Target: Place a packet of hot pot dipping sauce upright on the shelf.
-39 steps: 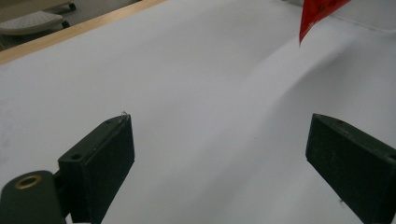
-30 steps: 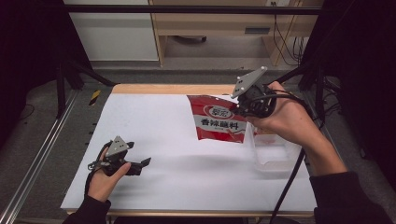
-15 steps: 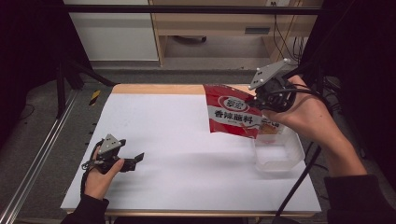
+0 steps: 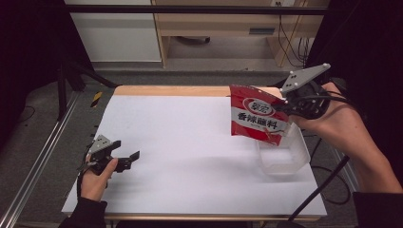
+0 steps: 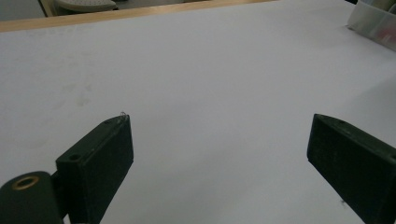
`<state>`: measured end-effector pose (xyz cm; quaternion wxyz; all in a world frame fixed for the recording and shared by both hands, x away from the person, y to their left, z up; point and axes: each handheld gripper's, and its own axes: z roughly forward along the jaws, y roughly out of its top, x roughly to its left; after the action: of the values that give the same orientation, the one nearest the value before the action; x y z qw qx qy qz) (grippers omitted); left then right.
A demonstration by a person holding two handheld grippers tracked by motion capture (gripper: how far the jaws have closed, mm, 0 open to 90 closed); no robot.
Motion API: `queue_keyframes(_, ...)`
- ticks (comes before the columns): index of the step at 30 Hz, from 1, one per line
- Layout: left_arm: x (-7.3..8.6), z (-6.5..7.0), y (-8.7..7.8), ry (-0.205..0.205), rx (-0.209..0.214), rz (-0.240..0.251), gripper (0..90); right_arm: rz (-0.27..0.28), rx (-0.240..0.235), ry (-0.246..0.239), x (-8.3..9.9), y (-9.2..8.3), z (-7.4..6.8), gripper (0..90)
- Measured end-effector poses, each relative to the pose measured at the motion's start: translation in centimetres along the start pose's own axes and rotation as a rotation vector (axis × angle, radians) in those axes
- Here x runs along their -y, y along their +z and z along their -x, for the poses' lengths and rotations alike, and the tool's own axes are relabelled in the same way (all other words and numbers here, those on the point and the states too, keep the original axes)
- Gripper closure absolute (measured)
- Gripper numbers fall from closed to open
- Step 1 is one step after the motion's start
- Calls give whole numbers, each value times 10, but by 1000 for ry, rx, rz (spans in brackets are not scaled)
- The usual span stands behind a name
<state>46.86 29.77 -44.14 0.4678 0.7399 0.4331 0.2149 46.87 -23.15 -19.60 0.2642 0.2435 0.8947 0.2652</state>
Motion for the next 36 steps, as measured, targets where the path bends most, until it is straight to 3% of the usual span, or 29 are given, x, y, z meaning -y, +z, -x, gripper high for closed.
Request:
queue_keyframes(11, 0, 3, 3, 15, 2, -11, 72, -28, -3, 44, 26, 4, 13, 896)
queue_keyframes(21, 1, 2, 4, 18, 1, -13, 72, -34, 7, 45, 45, 1, 17, 895)
queue_keyframes(36, 1, 3, 4, 22, -1, -17, 72, -17, 16, 57, 60, -1, 23, 895)
